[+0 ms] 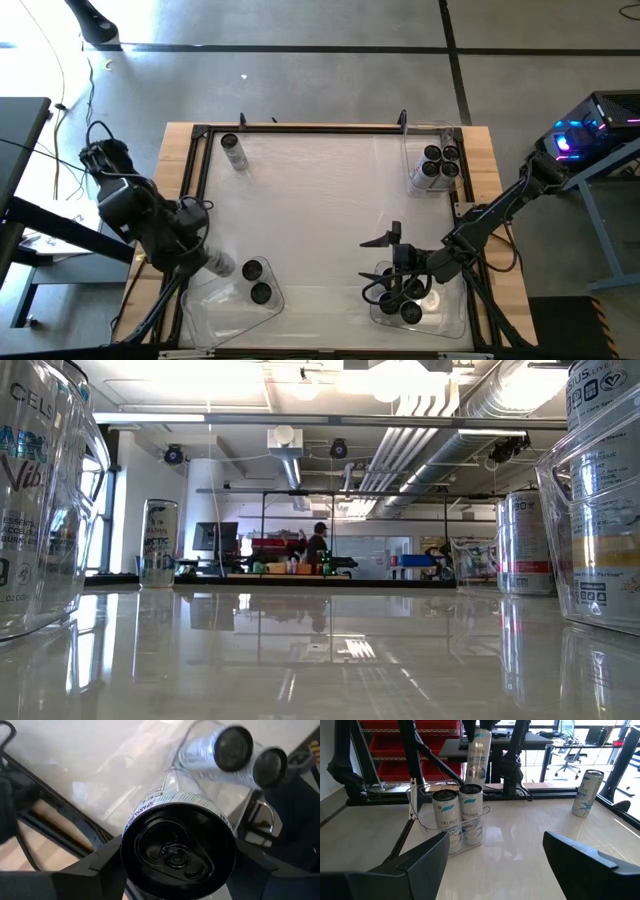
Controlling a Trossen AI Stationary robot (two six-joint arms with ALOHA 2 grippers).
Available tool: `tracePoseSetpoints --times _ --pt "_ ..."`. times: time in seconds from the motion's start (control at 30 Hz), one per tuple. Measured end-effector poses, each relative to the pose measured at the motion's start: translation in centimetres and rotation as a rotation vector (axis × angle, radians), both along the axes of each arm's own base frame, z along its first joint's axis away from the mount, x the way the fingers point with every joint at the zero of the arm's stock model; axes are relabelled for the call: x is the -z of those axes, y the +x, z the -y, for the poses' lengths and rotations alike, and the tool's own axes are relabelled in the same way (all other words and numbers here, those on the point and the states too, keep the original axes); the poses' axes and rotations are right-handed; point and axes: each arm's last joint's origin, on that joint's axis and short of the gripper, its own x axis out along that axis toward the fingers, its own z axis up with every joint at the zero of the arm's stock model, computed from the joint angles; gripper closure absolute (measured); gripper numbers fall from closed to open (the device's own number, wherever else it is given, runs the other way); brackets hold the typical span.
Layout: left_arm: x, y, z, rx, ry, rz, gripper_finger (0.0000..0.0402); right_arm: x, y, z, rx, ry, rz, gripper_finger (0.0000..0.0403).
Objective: Sort soda cans
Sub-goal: Put the bottom white-blue soda can into the bottom right transparent bin
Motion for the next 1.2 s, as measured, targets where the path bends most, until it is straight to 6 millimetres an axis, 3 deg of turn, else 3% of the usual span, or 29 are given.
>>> tracePoseSetpoints --times 0.17,0.6,0.83,1.2 --pt "0.6 1.3 2.0 0.023 -0.029 -0.007 0.0154 0.0 0.0 0.0 0.0 -0.001 -0.001 0.0085" --pt "6.4 5.6 7.8 -0.068 0.149 -0.171 0.0155 0.0 0.0 0.0 -0.006 -0.031 -0.002 0.0085" --pt "8.5 7.1 9.1 -0.045 0.229 -0.162 0.0147 0.0 0.0 0.0 -0.008 -0.045 -0.003 0.0085" --pt "10.2 8.0 10.0 -0.005 0.304 -0.161 0.0141 0.0 0.0 0.0 -0.009 -0.05 -0.003 0.0085"
